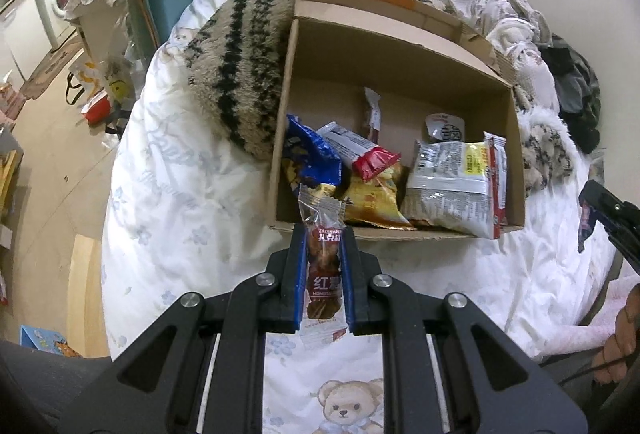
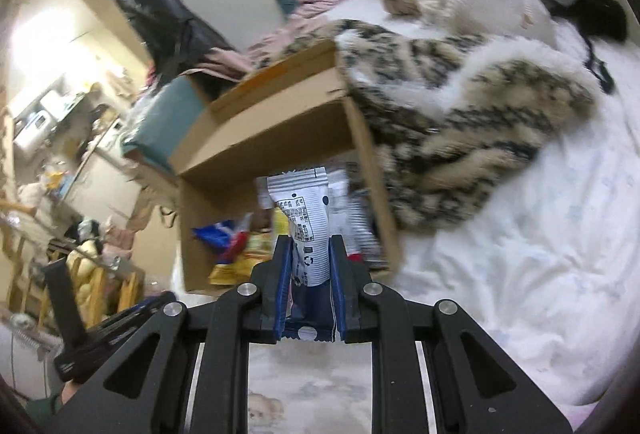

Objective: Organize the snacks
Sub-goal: 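Carry the white-and-blue bar and brown snack into the box with both tools, then open both tools to release the two snacks into the box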

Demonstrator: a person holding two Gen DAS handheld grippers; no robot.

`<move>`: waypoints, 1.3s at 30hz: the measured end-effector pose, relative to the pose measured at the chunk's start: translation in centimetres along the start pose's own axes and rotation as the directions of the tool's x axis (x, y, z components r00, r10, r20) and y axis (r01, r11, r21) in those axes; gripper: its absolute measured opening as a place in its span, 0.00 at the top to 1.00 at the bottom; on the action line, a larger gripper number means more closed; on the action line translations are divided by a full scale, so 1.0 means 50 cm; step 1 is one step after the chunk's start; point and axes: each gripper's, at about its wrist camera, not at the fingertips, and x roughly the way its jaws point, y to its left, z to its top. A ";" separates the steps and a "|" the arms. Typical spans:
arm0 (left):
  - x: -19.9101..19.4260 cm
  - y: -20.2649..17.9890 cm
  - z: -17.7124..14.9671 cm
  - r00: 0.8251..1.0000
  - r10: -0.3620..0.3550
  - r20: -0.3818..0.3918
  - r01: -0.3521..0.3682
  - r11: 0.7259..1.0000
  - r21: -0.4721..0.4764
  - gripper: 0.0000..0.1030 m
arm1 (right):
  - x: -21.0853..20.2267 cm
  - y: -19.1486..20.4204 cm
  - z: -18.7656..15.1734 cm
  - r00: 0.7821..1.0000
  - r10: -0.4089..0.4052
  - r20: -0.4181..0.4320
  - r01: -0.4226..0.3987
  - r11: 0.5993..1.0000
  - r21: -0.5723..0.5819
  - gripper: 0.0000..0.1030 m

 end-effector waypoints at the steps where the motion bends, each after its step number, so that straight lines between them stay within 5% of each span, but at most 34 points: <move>1: 0.000 0.000 0.002 1.000 0.003 0.002 -0.003 1.000 0.000 0.88 | 0.007 0.008 -0.001 1.000 0.013 -0.006 -0.013 1.000 -0.003 0.81; 10: -0.017 -0.018 0.059 0.999 -0.013 0.035 0.011 0.999 0.042 0.88 | 0.092 0.035 0.011 0.995 0.085 -0.048 -0.087 0.996 -0.034 0.81; 23: 0.033 -0.060 0.157 0.998 0.010 0.063 -0.021 0.987 0.162 0.88 | 0.185 0.075 0.035 0.993 0.088 -0.081 -0.092 0.995 -0.046 0.81; 39: 0.092 -0.068 0.156 0.998 0.010 0.065 -0.022 0.984 0.179 0.87 | 0.267 0.084 0.031 0.991 0.047 -0.128 -0.056 0.996 -0.064 0.81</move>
